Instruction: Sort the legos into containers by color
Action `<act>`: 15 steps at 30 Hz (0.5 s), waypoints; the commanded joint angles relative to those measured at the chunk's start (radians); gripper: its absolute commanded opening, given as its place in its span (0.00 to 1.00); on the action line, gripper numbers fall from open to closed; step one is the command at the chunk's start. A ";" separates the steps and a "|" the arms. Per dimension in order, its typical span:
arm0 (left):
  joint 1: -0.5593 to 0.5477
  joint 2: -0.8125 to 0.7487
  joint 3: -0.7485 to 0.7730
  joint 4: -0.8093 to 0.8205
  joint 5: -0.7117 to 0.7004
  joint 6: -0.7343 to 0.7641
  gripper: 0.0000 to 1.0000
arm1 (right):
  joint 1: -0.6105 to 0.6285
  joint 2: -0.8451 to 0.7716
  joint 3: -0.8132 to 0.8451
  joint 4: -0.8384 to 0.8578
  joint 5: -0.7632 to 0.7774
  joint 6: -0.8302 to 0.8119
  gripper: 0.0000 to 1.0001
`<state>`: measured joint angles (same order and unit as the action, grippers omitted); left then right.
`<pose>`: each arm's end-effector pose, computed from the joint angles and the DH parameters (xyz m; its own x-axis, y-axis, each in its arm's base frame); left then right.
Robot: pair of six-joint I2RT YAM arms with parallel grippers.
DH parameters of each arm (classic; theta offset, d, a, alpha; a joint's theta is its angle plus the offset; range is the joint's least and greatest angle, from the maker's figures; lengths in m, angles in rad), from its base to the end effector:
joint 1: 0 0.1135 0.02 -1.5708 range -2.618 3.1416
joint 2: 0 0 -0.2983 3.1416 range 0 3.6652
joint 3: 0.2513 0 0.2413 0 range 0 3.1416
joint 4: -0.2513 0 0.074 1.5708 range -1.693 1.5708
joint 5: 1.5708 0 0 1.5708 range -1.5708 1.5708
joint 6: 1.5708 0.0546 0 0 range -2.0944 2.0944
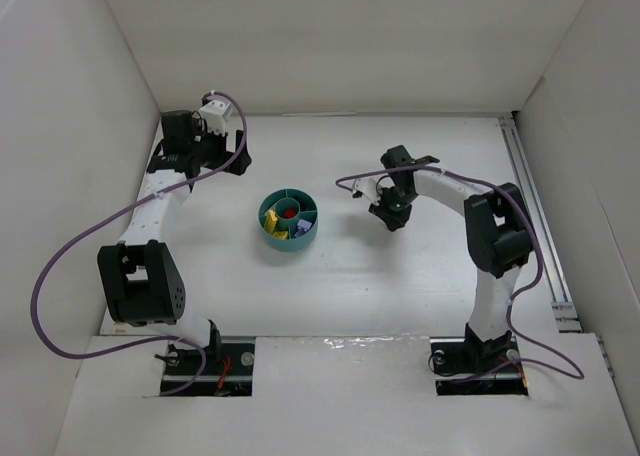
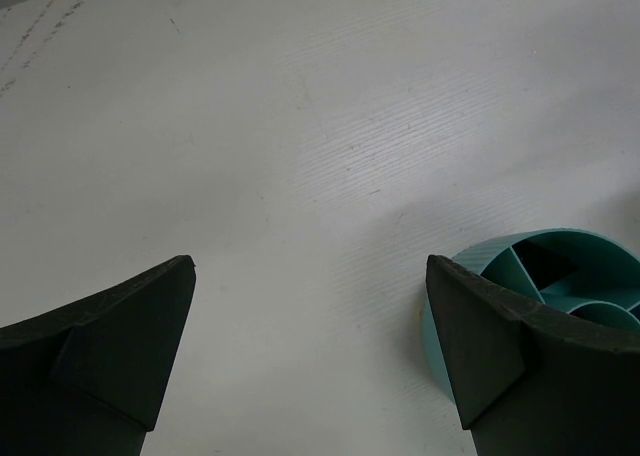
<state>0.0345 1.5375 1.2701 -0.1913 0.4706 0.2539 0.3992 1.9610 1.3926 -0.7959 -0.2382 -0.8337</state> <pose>0.3620 -0.0123 0.3534 -0.3340 0.2125 -0.9183 0.4747 0.8796 0.0309 0.3532 0.1630 0.1898 -0.2935 -0.9047 -0.3088 -0.9515 0.3075 0.0034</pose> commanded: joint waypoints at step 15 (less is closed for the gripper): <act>0.013 -0.039 0.012 0.056 0.040 -0.021 0.99 | 0.064 -0.062 0.407 0.113 -0.338 0.674 0.07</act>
<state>0.0414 1.5375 1.2690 -0.1619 0.4854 0.2485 0.4431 1.9705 1.7477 -0.7841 -0.4381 -0.3904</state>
